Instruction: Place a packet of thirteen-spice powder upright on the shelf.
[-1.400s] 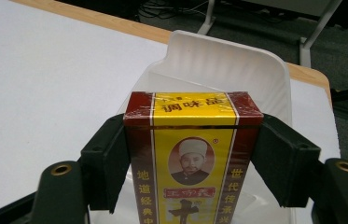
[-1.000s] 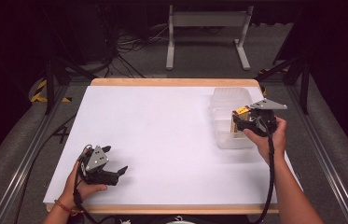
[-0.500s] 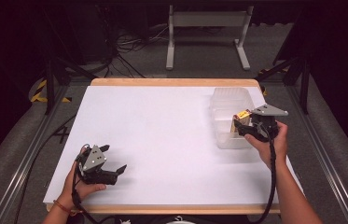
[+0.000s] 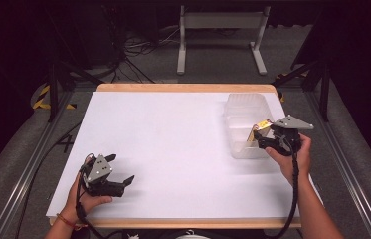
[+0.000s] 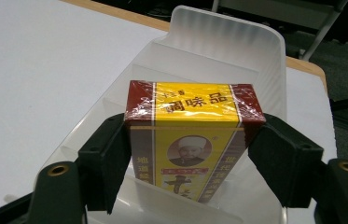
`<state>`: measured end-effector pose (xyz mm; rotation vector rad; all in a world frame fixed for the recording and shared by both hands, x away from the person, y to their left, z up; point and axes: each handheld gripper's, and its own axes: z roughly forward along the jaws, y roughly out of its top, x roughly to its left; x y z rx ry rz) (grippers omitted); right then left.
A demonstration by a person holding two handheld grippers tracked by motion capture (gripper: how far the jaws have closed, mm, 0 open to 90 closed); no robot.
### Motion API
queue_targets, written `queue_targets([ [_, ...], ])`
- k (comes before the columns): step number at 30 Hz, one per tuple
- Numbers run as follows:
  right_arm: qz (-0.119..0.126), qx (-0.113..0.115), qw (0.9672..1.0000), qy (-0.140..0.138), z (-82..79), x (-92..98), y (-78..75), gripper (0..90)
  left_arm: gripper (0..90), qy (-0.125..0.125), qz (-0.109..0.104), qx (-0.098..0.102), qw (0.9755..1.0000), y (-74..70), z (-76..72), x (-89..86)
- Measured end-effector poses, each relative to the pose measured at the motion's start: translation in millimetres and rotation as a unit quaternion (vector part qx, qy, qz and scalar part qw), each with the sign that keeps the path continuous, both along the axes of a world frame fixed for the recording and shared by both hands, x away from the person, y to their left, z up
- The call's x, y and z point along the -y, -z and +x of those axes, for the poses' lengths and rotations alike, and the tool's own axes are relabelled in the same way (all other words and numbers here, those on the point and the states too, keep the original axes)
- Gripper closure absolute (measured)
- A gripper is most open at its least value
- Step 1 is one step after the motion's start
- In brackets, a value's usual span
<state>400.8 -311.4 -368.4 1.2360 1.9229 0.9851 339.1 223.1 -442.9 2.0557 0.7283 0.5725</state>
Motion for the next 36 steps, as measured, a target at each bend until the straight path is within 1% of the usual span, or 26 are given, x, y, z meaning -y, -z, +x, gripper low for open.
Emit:
queue_targets([
  [4, -0.001, 0.001, 1.0000, 0.000, -0.1, 0.0, 0.2, 30.4, 6.2, 0.000, 0.000, 0.000, 1.0000, 0.2, 0.1, -0.1],
  [9, -0.008, -0.001, 1.0000, 0.002, -0.9, -0.4, 2.0, 29.0, 6.1, -0.001, -0.001, 0.001, 1.0000, -0.3, -0.3, -0.6],
  [13, -0.007, 0.000, 1.0000, 0.003, -1.2, -0.2, 1.8, 28.0, 6.1, 0.000, -0.001, 0.002, 1.0000, -0.7, -0.5, -1.1],
  [18, -0.006, 0.008, 0.9999, 0.000, -2.5, 0.7, 0.1, 26.8, 6.1, -0.002, -0.001, 0.002, 1.0000, -1.1, -1.1, -1.6],
  [20, -0.011, 0.011, 0.9999, 0.000, -3.2, 0.5, -0.8, 26.6, 6.1, -0.002, -0.001, 0.003, 1.0000, -1.1, -1.1, -1.6],
  [28, -0.016, 0.021, 0.9996, -0.008, -7.1, -0.8, -5.8, 25.8, 6.1, -0.003, 0.000, 0.005, 1.0000, -1.6, -1.0, -1.8],
  [30, -0.018, 0.022, 0.9995, -0.011, -8.0, -1.3, -6.8, 25.5, 6.1, -0.002, -0.001, 0.004, 1.0000, -1.5, -1.0, -1.6],
  [36, -0.040, 0.018, 0.9989, -0.017, -8.5, -4.9, -6.8, 23.8, 6.1, 0.001, 0.001, 0.004, 1.0000, -1.5, -1.2, 0.0],
])
